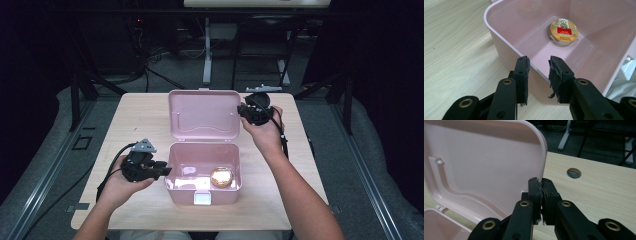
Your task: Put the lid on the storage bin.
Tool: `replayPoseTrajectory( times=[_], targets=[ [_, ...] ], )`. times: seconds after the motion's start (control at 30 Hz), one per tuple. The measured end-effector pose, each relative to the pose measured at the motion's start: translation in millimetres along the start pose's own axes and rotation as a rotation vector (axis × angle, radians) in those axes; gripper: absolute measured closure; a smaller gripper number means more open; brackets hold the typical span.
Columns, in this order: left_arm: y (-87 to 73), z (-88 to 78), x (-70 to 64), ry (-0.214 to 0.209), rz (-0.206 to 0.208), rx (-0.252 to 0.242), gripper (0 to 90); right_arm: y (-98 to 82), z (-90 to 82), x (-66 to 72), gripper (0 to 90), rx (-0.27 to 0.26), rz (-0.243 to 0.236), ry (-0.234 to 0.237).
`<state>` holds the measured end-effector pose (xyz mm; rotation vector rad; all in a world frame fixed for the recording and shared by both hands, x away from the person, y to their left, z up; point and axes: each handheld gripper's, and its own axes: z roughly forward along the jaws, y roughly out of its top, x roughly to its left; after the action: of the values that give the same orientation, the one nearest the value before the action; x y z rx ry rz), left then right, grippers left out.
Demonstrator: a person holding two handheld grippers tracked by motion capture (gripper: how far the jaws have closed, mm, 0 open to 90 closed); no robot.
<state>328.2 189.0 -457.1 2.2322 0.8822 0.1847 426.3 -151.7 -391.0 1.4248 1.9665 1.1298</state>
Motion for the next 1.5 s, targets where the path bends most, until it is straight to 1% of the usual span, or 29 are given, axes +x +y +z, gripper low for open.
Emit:
replayPoseTrajectory(
  times=[0.1,0.17,0.23,0.37,0.43,0.5,0.57,0.6,0.7,0.77,0.8,0.97,1.03,1.17,1.23,1.27,1.37,1.5],
  targets=[
    [1.6,-0.3,0.7,0.008,0.000,-0.005,68.3,-1.5,-0.3,-0.3,87.1,-0.011,0.006,0.001],
    [4.1,-3.0,3.2,0.030,-0.001,-0.017,68.1,-1.8,-0.3,-1.4,87.2,-0.011,0.011,0.006],
    [7.4,-7.0,7.7,0.049,-0.018,-0.042,66.6,-2.1,-0.2,-1.6,87.2,-0.013,0.018,0.009],
    [16.8,-13.6,18.0,0.054,-0.051,-0.103,65.9,-2.1,0.1,-1.4,87.2,-0.015,0.019,0.008],
    [21.8,-15.2,24.3,0.048,-0.065,-0.116,65.9,-2.2,0.1,-1.8,87.2,-0.018,0.019,0.011],
    [27.0,-15.9,30.1,0.053,-0.086,-0.125,65.6,-2.6,-0.4,-1.9,87.2,-0.021,0.021,0.013],
    [32.8,-16.5,34.9,0.069,-0.087,-0.132,65.3,-3.1,-0.7,-2.0,87.2,-0.024,0.020,0.014],
    [36.3,-16.3,36.7,0.074,-0.095,-0.142,64.9,-3.2,-0.7,-2.1,87.2,-0.024,0.022,0.016],
    [44.1,-15.1,40.1,0.086,-0.087,-0.150,64.5,-3.0,-0.6,-2.1,87.2,-0.024,0.024,0.016],
    [49.3,-14.5,42.0,0.076,-0.088,-0.163,64.4,-3.0,-0.8,-2.2,87.1,-0.022,0.020,0.016],
    [52.0,-14.3,42.7,0.079,-0.090,-0.163,64.4,-3.1,-0.8,-2.2,87.1,-0.022,0.019,0.016],
    [66.1,-10.3,49.0,0.118,-0.092,-0.175,62.9,-3.2,-0.7,-2.2,87.2,-0.025,0.020,0.017],
    [72.0,-9.5,51.6,0.120,-0.097,-0.189,61.3,-3.5,-1.0,-2.2,87.2,-0.026,0.024,0.019],
    [83.4,-7.2,55.4,0.151,-0.099,-0.207,61.2,-3.6,-1.1,-2.3,87.2,-0.028,0.020,0.020],
    [88.7,-5.4,57.5,0.157,-0.105,-0.211,61.2,-3.7,-1.3,-2.4,87.2,-0.028,0.019,0.021],
    [91.2,-4.8,58.5,0.164,-0.106,-0.209,61.2,-3.7,-1.6,-2.5,87.2,-0.027,0.018,0.022],
    [97.6,-2.0,60.9,0.196,-0.116,-0.230,61.2,-3.8,-2.2,-2.2,87.2,-0.030,0.016,0.022],
    [105.7,-0.6,62.2,0.247,-0.106,-0.241,61.4,-4.0,-2.8,-2.1,87.3,-0.029,0.016,0.027]
  ],
)
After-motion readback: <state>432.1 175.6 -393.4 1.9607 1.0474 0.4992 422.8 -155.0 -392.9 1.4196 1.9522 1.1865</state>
